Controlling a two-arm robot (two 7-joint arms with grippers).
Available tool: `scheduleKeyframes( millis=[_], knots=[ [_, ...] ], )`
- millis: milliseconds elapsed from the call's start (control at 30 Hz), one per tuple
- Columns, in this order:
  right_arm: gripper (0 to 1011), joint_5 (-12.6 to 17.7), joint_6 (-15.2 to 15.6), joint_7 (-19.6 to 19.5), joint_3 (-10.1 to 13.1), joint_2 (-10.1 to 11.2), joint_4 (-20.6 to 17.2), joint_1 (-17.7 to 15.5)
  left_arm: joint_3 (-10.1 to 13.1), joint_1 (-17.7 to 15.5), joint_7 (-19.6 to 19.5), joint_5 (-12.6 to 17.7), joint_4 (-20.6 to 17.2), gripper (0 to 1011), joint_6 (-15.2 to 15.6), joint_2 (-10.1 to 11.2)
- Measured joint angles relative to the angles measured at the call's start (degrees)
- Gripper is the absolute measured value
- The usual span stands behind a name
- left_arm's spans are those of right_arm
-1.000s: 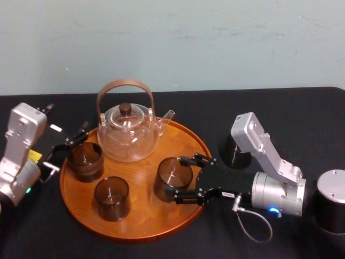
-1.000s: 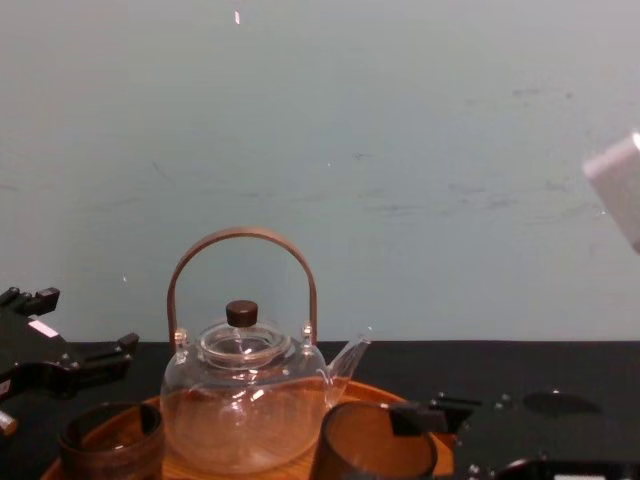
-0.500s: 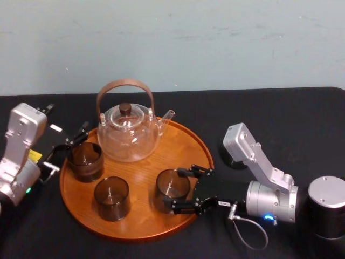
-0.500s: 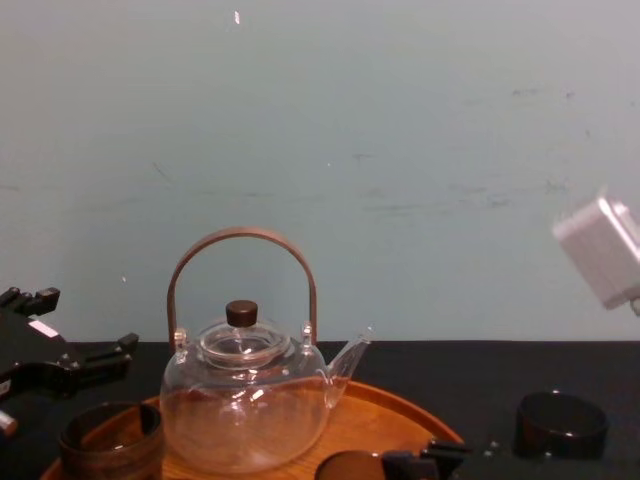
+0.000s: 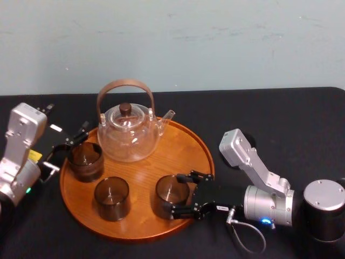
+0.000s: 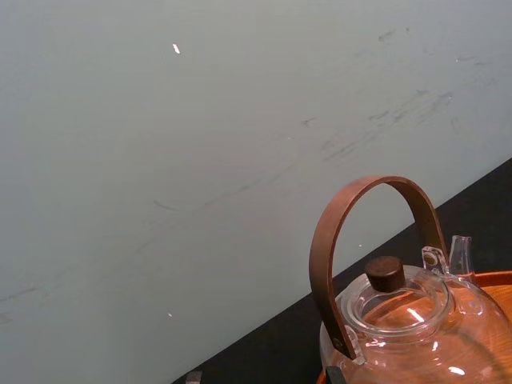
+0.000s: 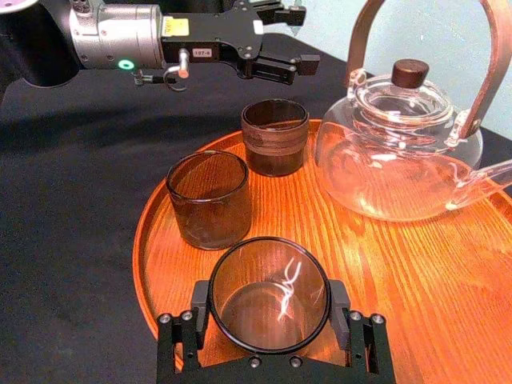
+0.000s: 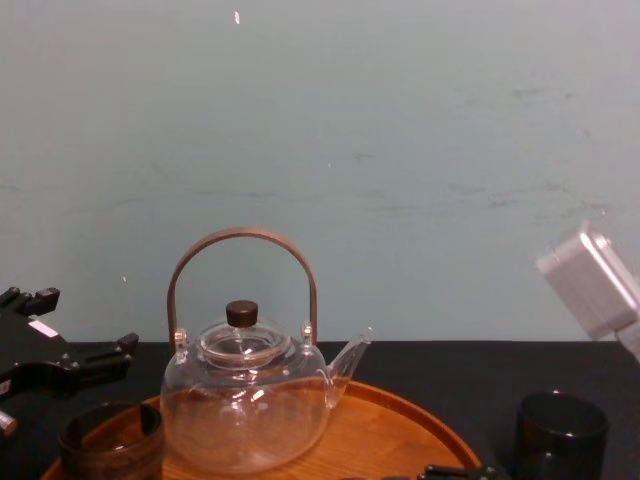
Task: Pick up the glass from the table and place it on the tray.
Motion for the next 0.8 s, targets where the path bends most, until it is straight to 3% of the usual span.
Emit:
scheduleKeyframes(
  millis=[800],
  knots=[
    [930,-0.94,0.60,-0.47,-0.30,-0.03,0.53,-0.02,0.01,0.00,0.00,0.00,0.00,1001,0.00,0.00]
  ],
)
